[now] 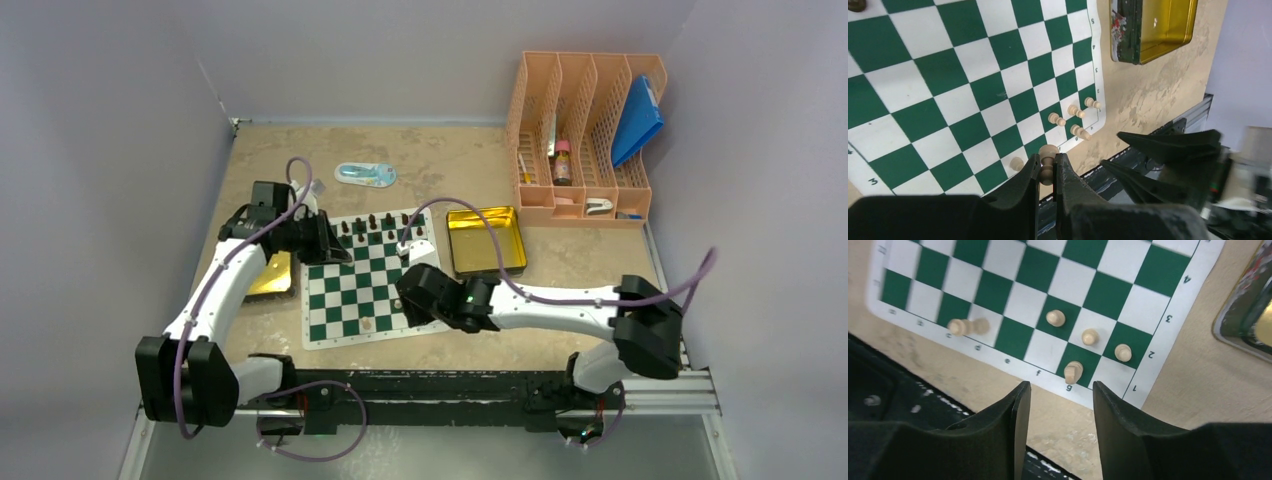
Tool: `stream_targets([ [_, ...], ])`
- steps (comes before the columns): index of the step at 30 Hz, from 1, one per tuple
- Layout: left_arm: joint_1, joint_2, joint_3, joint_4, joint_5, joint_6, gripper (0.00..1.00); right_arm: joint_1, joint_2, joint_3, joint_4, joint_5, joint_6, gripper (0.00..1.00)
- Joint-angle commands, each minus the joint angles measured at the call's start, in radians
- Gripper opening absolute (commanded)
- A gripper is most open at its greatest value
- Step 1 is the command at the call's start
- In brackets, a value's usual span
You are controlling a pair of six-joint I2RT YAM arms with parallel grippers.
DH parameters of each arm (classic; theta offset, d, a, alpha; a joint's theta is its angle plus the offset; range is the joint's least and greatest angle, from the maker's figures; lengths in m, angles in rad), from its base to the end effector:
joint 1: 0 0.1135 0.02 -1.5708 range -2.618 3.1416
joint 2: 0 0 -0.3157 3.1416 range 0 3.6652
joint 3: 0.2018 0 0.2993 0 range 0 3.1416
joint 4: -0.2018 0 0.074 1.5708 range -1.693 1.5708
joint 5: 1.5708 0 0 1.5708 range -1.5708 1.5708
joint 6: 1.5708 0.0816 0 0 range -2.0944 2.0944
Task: Set up the chess pieces on the board
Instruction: Place the chess piece on the chessboard.
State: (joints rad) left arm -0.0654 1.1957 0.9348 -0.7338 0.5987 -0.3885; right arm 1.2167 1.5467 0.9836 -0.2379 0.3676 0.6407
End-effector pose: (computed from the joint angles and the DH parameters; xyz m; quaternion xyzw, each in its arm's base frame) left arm 0.2765 -0.0642 0.2710 -0.0647 0.9177 -0.3366 0.2009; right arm 0.1651 0.3621 0.2155 -0.1930 0.8932 0.1942 0.3567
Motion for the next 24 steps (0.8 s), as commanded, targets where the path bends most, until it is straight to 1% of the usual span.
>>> stream_targets([
  [1,-0.063,0.04,0.059,0.011,0.038,0.023,0.08,0.004,-0.117,0.047,-0.01,0.05,0.021,0.53],
  [4,-0.149,0.063,0.088,0.002,-0.024,0.001,0.09,0.004,-0.171,0.035,-0.011,0.068,0.031,0.61],
  [6,-0.173,0.083,0.1,-0.013,-0.029,-0.012,0.09,0.004,-0.215,0.021,-0.006,0.081,0.041,0.66],
  [8,-0.196,0.094,0.108,-0.026,-0.051,-0.017,0.09,0.004,-0.272,0.003,0.014,0.082,0.042,0.76],
  [9,-0.208,0.096,0.112,-0.036,-0.07,-0.019,0.08,0.004,-0.298,-0.003,0.022,0.089,0.037,0.83],
  [10,-0.222,0.099,0.118,-0.049,-0.093,-0.022,0.09,0.004,-0.323,-0.008,0.031,0.099,0.023,0.96],
  [11,-0.236,0.105,0.13,-0.066,-0.105,-0.025,0.09,0.004,-0.342,-0.009,0.027,0.1,0.022,0.98],
  [14,-0.286,0.109,0.14,-0.103,-0.139,-0.057,0.08,0.004,-0.399,-0.018,-0.024,0.116,0.049,0.99],
  [16,-0.337,0.11,0.143,-0.117,-0.195,-0.081,0.08,0.004,-0.436,-0.036,-0.024,0.12,0.059,0.99],
  [17,-0.356,0.116,0.143,-0.121,-0.202,-0.09,0.08,0.003,-0.455,-0.047,-0.017,0.121,0.06,0.99],
  [20,-0.404,0.153,0.149,-0.127,-0.229,-0.113,0.08,0.003,-0.501,-0.078,0.0,0.121,0.055,0.99],
  [24,-0.44,0.228,0.162,-0.139,-0.274,-0.122,0.08,0.004,-0.527,-0.08,-0.012,0.147,0.056,0.99],
])
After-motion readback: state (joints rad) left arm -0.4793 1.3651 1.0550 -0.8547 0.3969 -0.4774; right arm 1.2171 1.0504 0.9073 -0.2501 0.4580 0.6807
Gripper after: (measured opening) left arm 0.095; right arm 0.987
